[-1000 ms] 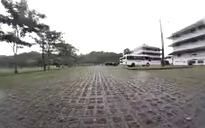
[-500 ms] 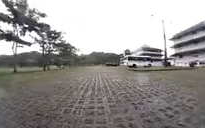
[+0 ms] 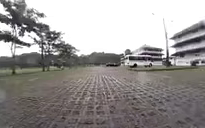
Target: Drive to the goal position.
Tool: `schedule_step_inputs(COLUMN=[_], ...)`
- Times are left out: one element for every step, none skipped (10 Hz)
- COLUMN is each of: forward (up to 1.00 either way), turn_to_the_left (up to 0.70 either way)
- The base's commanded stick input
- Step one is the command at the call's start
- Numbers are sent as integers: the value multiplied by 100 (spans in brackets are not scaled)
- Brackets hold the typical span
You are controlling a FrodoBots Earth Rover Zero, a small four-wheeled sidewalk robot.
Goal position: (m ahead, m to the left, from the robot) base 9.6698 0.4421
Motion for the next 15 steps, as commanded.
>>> schedule_step_inputs(forward=[70,70,70,70,70,70,70,70,70,70,70,70,70,70,70], turn_to_the_left=[0,0,0,0,0,0,0,0,0,0,0,0,0,0,0])
